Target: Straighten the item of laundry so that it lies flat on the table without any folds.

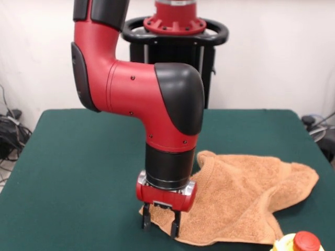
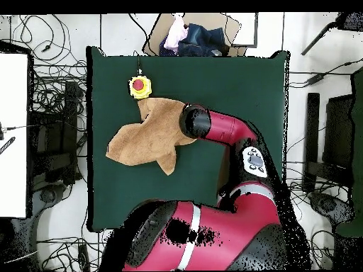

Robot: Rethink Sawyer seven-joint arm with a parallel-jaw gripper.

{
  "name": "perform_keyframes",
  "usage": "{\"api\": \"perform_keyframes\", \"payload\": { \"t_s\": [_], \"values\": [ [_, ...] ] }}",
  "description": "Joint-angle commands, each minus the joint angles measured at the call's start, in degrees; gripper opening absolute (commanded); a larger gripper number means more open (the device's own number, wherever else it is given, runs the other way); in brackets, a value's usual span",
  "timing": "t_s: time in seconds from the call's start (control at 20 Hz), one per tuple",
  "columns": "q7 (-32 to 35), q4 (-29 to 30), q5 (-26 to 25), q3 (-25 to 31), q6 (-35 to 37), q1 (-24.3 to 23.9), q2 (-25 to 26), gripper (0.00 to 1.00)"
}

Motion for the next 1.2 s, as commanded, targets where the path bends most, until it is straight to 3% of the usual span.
{"api": "perform_keyframes", "payload": {
  "t_s": [0.05, 0.5, 1.2],
  "values": [
    [3.79, 3.83, -3.87, 3.77, -4.21, -0.51, 1.57, 1.0],
    [5.72, 2.7, -6.52, 1.37, -9.91, 1.22, 1.47, 1.0],
    [5.19, 3.36, -6.87, 3.21, -9.24, -0.31, 1.2, 1.0]
  ]
}}
